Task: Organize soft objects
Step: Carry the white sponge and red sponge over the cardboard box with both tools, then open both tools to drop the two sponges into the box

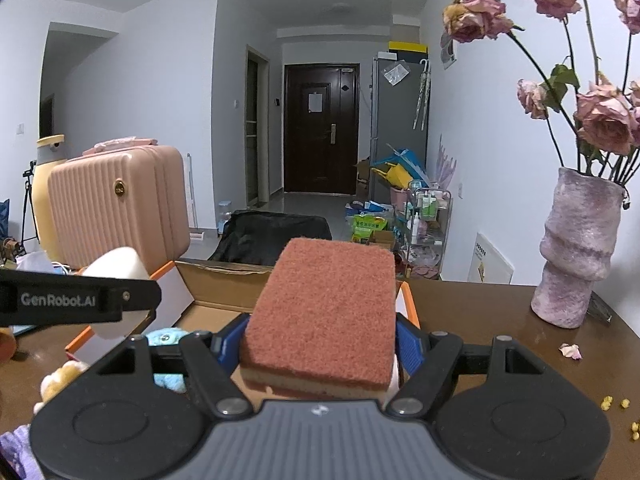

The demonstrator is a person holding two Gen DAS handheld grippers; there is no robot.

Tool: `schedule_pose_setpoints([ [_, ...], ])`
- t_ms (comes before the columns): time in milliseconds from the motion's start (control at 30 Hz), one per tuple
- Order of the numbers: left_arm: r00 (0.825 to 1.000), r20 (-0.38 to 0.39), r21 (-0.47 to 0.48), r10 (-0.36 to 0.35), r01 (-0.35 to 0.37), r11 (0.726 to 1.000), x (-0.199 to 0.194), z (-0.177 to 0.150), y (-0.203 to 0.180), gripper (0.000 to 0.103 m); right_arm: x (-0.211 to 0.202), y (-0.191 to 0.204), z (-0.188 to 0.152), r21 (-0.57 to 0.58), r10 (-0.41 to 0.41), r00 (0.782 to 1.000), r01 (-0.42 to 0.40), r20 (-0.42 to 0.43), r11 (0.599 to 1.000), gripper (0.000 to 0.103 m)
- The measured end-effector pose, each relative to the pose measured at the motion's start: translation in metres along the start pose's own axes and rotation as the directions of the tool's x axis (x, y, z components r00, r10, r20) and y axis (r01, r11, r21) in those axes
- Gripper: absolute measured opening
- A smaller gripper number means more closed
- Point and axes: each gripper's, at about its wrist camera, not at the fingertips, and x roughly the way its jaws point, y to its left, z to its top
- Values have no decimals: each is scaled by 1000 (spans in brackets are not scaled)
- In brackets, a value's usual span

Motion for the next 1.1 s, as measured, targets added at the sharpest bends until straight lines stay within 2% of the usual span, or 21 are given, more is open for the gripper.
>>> schedule_pose_setpoints([
  [700,998,-49,27,45,-43,999,55,12,4,58,50,1,6,-36,-3,999,1,-52,999,73],
  [1100,995,-76,33,71,-68,997,65,7,5,59,64,1,1,-39,4,995,-8,-97,999,74],
])
